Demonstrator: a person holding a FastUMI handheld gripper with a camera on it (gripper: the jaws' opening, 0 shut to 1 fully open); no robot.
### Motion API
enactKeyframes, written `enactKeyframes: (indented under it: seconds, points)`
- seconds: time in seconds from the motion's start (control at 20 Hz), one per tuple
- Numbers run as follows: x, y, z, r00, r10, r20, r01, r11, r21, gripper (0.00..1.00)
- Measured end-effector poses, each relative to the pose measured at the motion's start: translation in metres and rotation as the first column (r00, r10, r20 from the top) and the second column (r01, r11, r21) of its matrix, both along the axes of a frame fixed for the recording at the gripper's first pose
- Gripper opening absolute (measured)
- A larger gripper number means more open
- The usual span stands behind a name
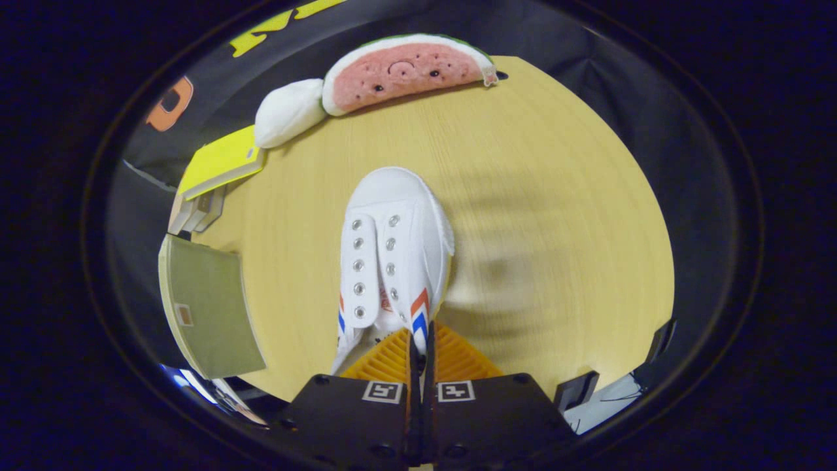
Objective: Open the storage box then place both shoes into the box .Put the left shoe in first, then the right shoe, with the right side of both shoes facing outward in a uniform manner.
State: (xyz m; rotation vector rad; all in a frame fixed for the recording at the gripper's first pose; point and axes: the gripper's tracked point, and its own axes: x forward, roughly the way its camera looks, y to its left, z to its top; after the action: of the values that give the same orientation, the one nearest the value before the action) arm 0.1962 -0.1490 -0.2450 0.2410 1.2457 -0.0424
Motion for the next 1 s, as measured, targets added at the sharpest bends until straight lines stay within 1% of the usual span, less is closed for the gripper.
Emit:
enactKeyframes:
  seconds: [0.15,0.3,0.45,0.8,1.0]
  points:
    - [-0.018,0.014,0.035,0.998,-0.015,0.069,0.016,1.0,-0.011,0.06]
    - [-0.038,0.035,0.056,0.993,-0.01,0.121,0.014,0.999,-0.031,0.06]
    - [-0.054,0.069,0.068,0.991,-0.014,0.131,0.02,0.999,-0.039,0.06]
    - [-0.082,0.174,0.105,0.984,0.076,0.163,-0.074,0.997,-0.016,0.06]
    - [-0.087,0.244,0.13,0.964,0.154,0.218,-0.156,0.988,-0.009,0.06]
